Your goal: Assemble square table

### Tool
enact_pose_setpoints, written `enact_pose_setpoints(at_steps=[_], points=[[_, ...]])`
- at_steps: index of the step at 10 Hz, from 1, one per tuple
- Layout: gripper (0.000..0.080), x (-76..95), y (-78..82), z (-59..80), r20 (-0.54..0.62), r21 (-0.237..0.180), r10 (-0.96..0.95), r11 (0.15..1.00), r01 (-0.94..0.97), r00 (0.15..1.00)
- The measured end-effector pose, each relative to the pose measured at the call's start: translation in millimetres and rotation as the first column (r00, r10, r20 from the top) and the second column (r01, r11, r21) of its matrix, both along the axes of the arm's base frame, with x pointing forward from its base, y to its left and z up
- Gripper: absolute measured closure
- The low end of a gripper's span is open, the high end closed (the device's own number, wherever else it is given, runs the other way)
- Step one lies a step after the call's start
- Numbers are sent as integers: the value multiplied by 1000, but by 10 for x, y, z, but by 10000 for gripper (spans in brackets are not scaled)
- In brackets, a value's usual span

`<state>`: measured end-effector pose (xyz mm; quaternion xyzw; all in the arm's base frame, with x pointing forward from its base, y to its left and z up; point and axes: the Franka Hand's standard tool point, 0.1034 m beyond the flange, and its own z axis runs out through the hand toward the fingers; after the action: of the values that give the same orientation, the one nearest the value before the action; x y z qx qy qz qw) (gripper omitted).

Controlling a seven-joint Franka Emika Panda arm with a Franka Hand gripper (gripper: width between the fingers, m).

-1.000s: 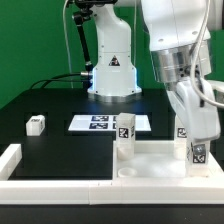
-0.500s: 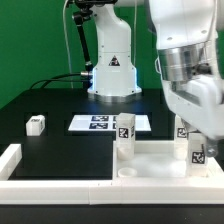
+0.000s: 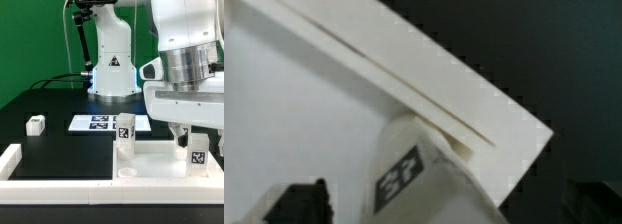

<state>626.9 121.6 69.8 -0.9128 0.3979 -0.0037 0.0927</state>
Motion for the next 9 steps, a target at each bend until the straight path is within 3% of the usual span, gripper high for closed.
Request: enact_pose_setpoints(at_steps=[1,4,5,6,7,8,9], points=[[150,24,-55,25,19,-59,230,972,-229,973],[150,84,-161,26,31,-143,645,759,-635,763],[286,81,-150,25,31,-133,584,807,-576,811],[286,81,-154,23,30,-133,581,809,-573,813],[425,80,-146,23,28,-124,523,847,-517,852],[509,78,-143,22,24,-115,455,886,-449,890],[509,77,-143,21,21,-110,406,909,-402,913]])
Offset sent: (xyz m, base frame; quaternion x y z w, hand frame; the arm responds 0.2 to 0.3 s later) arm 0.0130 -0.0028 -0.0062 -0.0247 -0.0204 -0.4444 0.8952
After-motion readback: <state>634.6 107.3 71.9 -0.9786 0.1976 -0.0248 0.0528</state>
